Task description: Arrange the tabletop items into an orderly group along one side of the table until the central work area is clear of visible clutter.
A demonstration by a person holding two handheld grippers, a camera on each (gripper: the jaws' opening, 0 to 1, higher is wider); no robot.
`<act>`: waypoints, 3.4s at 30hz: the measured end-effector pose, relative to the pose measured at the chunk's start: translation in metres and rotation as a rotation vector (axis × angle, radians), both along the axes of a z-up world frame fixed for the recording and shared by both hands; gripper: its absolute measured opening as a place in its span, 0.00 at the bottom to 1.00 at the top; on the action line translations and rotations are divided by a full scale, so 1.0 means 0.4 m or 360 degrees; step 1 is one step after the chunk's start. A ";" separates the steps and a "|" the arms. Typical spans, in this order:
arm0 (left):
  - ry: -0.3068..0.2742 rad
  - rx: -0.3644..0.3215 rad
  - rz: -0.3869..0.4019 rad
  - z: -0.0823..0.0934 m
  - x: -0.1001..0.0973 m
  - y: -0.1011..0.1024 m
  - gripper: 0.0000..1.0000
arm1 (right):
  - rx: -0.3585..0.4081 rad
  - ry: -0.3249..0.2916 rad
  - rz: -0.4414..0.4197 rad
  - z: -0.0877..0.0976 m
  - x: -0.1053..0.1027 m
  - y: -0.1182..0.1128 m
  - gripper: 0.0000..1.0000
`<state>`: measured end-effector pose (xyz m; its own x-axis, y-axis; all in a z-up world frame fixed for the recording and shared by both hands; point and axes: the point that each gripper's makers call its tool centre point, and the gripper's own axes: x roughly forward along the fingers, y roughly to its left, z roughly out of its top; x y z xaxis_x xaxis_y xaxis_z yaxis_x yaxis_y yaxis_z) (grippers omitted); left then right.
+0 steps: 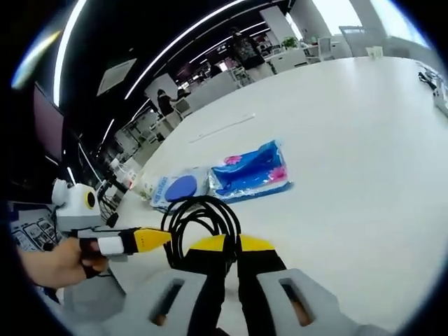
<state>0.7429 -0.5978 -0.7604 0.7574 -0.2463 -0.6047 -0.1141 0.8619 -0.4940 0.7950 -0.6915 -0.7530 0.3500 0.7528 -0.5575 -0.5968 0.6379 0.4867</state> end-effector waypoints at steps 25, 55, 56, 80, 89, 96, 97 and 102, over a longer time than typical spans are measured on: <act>0.0176 0.0158 -0.0129 -0.063 0.060 -0.012 0.00 | -0.0046 0.0028 -0.0014 -0.082 0.057 -0.018 0.01; 0.0228 0.0237 -0.0177 -0.117 0.075 0.002 0.00 | -0.0195 -0.0038 0.0117 -0.135 0.085 -0.021 0.01; 0.0225 0.0238 -0.0177 -0.117 0.076 0.002 0.00 | -0.0201 -0.0046 0.0119 -0.136 0.087 -0.022 0.00; -0.0034 0.0444 -0.0170 -0.072 0.112 0.025 0.43 | -0.0211 -0.0378 0.0165 -0.058 0.115 -0.004 0.09; -0.0045 0.0398 -0.0181 -0.045 0.114 -0.009 0.89 | -0.0159 -0.0360 0.0164 -0.041 0.100 0.001 0.56; -0.0044 0.0368 -0.0183 -0.033 0.091 -0.008 0.93 | -0.0149 -0.0353 0.0157 -0.037 0.097 -0.016 0.64; -0.0046 0.0367 -0.0180 -0.031 0.088 -0.007 0.93 | -0.0150 -0.0354 0.0152 -0.036 0.095 -0.017 0.64; -0.0045 0.0378 -0.0206 -0.020 0.074 0.002 0.92 | -0.0145 -0.0355 0.0119 -0.020 0.086 -0.022 0.64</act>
